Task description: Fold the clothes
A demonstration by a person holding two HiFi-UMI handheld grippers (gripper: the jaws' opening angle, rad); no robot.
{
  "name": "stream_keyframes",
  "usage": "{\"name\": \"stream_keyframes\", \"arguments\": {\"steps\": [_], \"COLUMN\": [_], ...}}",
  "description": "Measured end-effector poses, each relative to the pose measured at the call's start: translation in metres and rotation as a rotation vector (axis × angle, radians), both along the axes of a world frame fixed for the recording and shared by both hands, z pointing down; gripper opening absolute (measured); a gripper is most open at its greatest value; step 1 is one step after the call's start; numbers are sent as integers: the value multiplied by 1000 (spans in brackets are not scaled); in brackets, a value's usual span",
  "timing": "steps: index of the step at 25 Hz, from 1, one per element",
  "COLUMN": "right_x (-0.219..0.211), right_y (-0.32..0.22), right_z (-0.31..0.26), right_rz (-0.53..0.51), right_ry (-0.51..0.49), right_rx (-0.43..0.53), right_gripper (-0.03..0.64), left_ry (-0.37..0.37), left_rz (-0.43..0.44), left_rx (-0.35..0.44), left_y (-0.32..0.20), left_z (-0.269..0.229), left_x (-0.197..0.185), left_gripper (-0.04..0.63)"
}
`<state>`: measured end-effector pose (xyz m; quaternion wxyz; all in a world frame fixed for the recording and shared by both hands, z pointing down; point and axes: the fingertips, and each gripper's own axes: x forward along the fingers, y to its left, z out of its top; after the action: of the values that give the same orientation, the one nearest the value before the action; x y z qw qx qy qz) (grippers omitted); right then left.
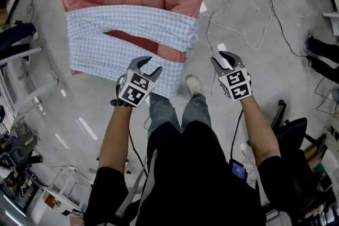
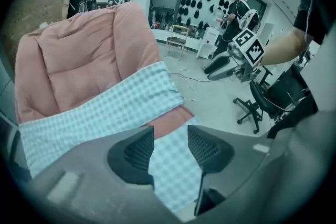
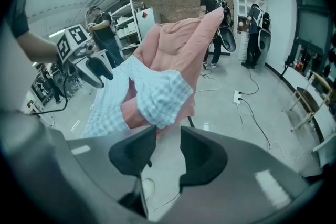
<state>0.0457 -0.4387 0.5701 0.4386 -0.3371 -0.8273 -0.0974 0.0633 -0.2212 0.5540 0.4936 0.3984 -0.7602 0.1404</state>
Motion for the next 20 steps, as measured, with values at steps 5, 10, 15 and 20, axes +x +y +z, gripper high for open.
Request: {"name": "stream_keyframes", "arguments": {"steps": [5,10,15,20], "right_x": [-44,-67,-64,-54], "right_y": [23,69,75,68], "right_z": [-6,-15,-10,3], "right_rz": [101,257,319,357], "right_ry": [-24,-33,-23,-1], "right_rx": [37,42,62,102], "right_gripper": [142,135,133,132], "left_ry": [-33,-38,-70,-89], "left_rz": [111,274,441,614], "left_rx": [-31,-55,-88,-125], "left_y": [46,93,90,78], "left_z": [-6,-1,21,58], "left_x": [-65,-126,-179,-217], "left_gripper": [201,195,189,190]}}
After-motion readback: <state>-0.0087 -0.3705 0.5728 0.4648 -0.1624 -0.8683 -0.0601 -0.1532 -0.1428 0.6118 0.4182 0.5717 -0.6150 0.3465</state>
